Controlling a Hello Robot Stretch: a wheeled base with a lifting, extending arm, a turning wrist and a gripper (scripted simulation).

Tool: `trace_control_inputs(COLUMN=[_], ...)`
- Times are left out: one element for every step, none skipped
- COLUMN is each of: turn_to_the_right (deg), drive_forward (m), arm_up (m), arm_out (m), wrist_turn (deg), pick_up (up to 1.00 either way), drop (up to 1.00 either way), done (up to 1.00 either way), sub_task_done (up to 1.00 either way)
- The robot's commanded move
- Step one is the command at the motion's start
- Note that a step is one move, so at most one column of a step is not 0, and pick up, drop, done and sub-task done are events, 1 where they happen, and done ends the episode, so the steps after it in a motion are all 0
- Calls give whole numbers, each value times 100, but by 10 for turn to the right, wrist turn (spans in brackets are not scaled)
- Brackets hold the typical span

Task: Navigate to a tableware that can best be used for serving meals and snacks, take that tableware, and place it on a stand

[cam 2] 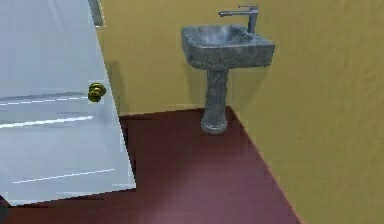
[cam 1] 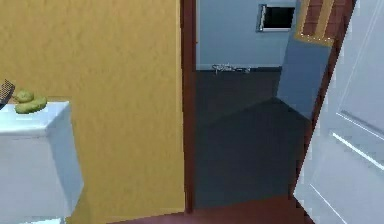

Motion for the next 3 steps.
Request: trace_control_inputs(turn_to_the_right=[180, 0, -150], drive_forward=[0, 100, 0], arm_up=[0, 0, 0], arm_out=[0, 0, 0], wrist_turn=[0, 0, 0], pick_up=[0, 0, 0], drop=[0, 0, 0], done=[0, 0, 0], sub_task_done=[0, 0, 0])
